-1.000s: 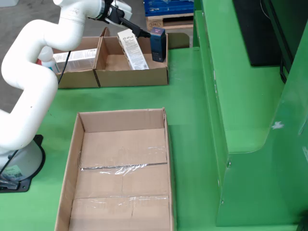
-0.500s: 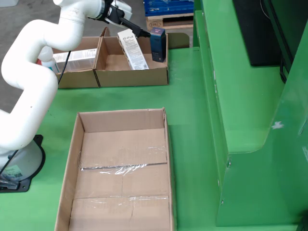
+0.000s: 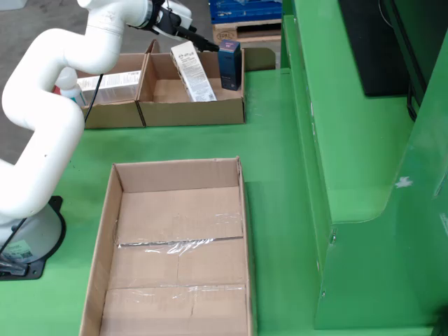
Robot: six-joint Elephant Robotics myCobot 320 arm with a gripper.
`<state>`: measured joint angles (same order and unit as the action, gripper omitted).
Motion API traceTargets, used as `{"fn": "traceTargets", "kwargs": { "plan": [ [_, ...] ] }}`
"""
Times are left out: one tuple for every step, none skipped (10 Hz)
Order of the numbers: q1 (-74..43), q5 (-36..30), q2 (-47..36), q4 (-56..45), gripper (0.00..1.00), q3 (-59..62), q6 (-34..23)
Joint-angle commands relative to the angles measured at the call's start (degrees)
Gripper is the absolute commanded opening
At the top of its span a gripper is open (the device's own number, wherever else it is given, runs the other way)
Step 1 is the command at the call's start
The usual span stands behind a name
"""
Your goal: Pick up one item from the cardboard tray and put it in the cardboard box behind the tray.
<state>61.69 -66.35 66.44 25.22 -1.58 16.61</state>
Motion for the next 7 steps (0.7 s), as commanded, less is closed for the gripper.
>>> {"fn": "traceTargets", "kwargs": {
  "plan": [
    [0.18, 0.44, -2.57, 0.68, 0.50, 1.58, 0.22],
    [0.18, 0.44, -2.57, 0.68, 0.50, 1.58, 0.22],
    [0.18, 0.44, -2.57, 0.68, 0.50, 1.58, 0.22],
    [0.18, 0.44, -2.57, 0.68, 0.50, 1.58, 0.22],
    [0.57, 2.70, -2.34, 1.74, 0.50, 1.58, -0.31],
    [0.57, 2.70, -2.34, 1.74, 0.50, 1.58, -0.31],
    [1.85, 9.85, -1.53, 3.89, 0.50, 1.58, -1.91]
  ]
}}
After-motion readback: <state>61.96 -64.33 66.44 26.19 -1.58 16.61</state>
